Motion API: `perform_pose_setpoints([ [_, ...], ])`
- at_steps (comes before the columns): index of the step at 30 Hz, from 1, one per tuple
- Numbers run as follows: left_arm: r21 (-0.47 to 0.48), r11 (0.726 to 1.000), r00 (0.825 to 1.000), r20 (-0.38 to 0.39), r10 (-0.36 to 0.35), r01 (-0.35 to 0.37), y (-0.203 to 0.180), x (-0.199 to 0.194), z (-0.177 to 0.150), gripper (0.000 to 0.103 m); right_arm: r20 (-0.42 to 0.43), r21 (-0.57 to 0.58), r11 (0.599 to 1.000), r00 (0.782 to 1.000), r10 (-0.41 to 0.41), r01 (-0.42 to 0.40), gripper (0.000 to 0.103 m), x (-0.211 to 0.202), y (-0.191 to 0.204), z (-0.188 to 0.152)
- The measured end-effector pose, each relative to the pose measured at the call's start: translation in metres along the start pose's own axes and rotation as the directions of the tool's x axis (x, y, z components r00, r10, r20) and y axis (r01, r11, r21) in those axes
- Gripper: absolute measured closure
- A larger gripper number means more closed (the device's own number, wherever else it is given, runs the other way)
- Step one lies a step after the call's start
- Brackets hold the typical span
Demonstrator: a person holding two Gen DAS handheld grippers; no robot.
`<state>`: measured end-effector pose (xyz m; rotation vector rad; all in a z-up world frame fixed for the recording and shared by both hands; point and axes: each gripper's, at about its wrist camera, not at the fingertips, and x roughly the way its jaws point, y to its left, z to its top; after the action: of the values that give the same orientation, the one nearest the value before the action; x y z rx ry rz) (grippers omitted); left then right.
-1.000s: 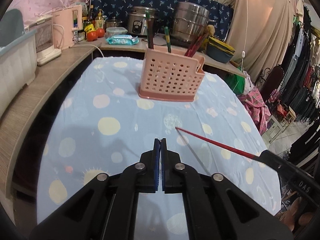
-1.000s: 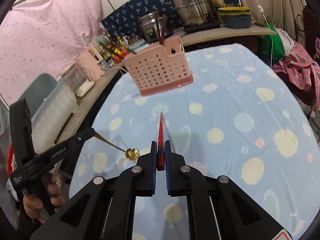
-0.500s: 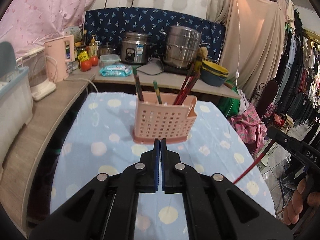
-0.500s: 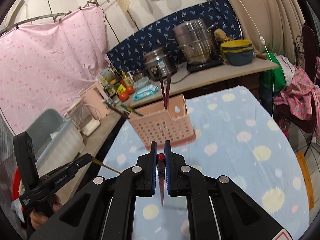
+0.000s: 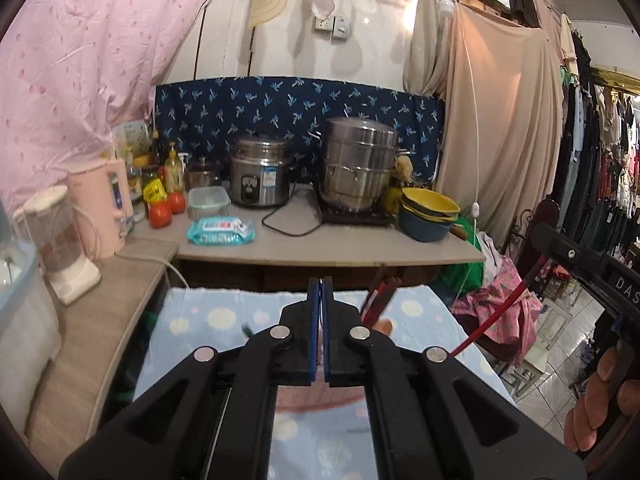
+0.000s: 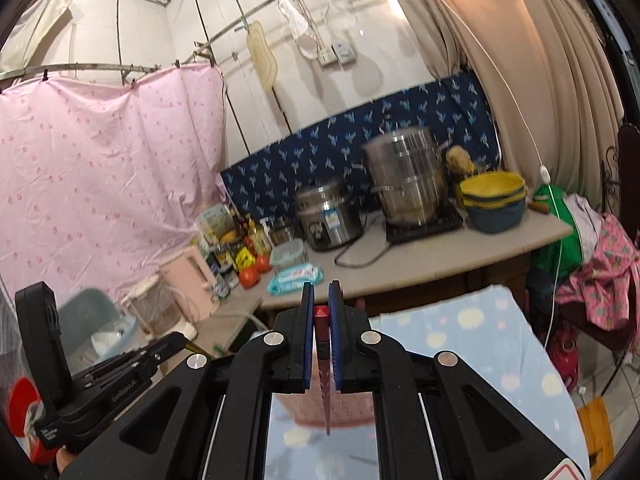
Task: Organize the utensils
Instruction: 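Lower the spoon and chopstick into the pink basket and open both grippers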
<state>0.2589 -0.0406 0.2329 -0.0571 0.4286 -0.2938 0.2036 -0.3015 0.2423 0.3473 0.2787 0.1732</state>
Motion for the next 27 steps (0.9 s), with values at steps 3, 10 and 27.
perform_pose_setpoints([
  [3, 0.003, 1.0, 1.0, 0.002, 0.022, -0.022, 0.004, 0.015, 0.012, 0.102, 0.023, -0.001, 1.0, 1.0, -0.003, 0.003, 0.095, 0.019, 0.004, 0.016],
  [10, -0.003, 0.998, 0.997, -0.051, 0.064, -0.064, 0.026, 0.054, 0.009, 0.102, 0.043, 0.013, 1.0, 0.999, -0.005, 0.004, 0.095, 0.064, 0.007, 0.033],
  [27, -0.036, 0.997, 0.986, -0.156, 0.065, -0.071, 0.049, 0.099, -0.029, 0.101, -0.138, -0.033, 0.998, 0.989, -0.05, 0.046, 0.095, 0.143, 0.004, -0.028],
])
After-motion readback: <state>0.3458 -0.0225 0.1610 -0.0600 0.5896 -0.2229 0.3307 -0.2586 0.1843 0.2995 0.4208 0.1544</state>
